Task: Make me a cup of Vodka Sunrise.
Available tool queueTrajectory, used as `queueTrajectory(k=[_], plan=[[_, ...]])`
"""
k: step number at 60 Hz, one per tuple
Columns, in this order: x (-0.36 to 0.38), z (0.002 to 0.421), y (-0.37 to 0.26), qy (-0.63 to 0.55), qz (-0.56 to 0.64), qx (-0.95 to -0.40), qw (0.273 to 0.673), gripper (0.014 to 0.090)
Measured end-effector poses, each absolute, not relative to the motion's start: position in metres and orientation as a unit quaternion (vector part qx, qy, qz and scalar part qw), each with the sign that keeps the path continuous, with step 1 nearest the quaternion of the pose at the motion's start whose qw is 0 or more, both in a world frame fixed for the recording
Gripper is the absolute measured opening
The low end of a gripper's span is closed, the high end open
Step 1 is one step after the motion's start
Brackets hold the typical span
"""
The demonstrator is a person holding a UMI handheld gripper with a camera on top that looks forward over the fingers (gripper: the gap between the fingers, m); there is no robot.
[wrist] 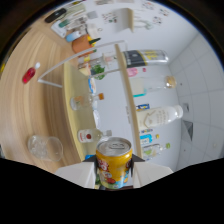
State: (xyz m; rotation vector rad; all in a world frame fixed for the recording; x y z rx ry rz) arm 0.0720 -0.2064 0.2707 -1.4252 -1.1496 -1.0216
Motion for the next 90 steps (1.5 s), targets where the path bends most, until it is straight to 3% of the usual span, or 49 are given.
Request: queueTrajectory(k=[11,17,22,43,55,66,90], plan=[[0.111,0.325,-0.224,-0.284,-0.248,-0.667,0.643,0.0516],[0.15,0.329,-0.236,-0.168,-0.136,-0.7,0.68,0.0516],[0.188,0.315,-0.242,-0.096,-0.072,-0.718,0.686,0.0513],[0.277,0.134,-0.221,0.029,0.012,-0.801,0.598,0.0513],[0.275,0.072,-0.216,0.021,0.028,-0.832,0.554,0.0513],[0.274,0.043,-0.219,0.014,0.028,-0.85,0.526,0.0521],[0.276,0.038,-0.241,0.023,0.002,-0.858,0.513,0.054]])
